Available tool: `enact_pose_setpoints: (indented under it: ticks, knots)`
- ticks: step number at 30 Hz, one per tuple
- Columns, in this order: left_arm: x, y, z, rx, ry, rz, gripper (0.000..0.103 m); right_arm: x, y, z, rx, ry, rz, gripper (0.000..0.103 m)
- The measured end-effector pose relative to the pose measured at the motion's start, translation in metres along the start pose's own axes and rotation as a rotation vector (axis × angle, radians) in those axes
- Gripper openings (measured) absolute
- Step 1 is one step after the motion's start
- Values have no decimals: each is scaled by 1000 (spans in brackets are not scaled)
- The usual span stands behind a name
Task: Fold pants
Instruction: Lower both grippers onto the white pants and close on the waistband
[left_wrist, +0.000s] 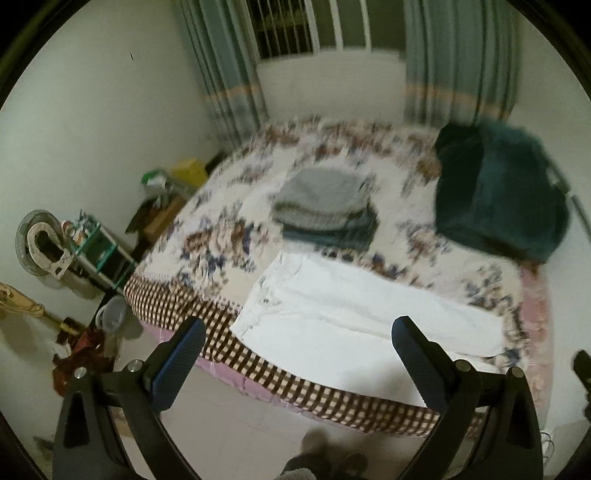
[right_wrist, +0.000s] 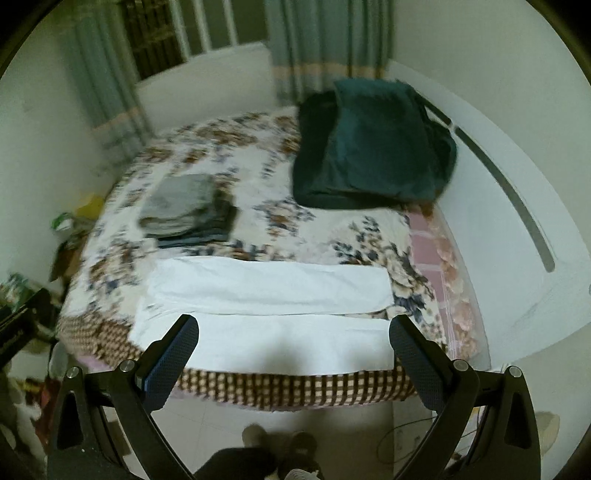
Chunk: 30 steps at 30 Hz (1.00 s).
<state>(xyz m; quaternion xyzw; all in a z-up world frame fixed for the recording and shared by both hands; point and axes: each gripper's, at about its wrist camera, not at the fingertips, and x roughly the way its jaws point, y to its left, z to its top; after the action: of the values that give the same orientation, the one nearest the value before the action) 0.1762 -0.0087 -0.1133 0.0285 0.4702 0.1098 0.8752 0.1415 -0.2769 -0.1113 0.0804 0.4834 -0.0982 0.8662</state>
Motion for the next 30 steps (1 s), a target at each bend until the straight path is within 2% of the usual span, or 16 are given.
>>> enact_pose_setpoints:
  ticks: [6,8,9,10,13,15,18,21,24,26,30]
  knots:
    - [167,-30,46,6,189,32,103,159,-19,45,137,152,-62,103]
    - [228,-37,60,-3,260,47,103,227,-29,58,206,211,-77,103]
    - [274,-39,68,-17,313,59,103,265,-32,64,245,244,-80,103]
    - [300,-43,71,-28,350,66,103,296,-35,68,276,269,-93,103]
    - [407,-42,83,-112,498,85,103,402,-50,71,401,363,-124,103]
    - [463,-38,88,-191,577,82,103,469,-62,69,489,424,-141,103]
    - [542,-41,95,-304,643,94,103,556,-83,61,605,488,-160,103]
    - [600,-50,94,-345,684,138,103,628,-100,54,673,533,-214,103]
    - [647,-60,88,-340,723,191,103,668,-109,47,700,561,-272,103]
    - [660,-64,84,-332,701,224,100,686,-116,45,709,567,-307,103]
    - [648,-70,79,-314,632,216,82,720,-134,37,736,603,-374,103]
